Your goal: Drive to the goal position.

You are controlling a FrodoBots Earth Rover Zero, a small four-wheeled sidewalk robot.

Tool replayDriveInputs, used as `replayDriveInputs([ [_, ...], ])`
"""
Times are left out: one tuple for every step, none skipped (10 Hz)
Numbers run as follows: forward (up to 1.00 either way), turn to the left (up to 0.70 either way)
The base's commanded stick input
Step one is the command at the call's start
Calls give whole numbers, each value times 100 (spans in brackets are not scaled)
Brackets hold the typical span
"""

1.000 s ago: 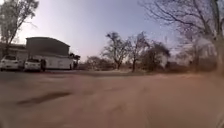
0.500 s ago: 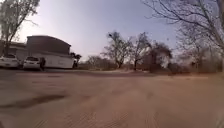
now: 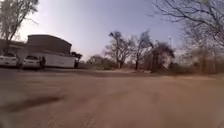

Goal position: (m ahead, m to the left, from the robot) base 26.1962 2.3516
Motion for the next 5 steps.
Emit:
replayDriveInputs([
  [70, 0],
  [70, 0],
  [70, 0],
  [70, 0],
  [70, 0],
])
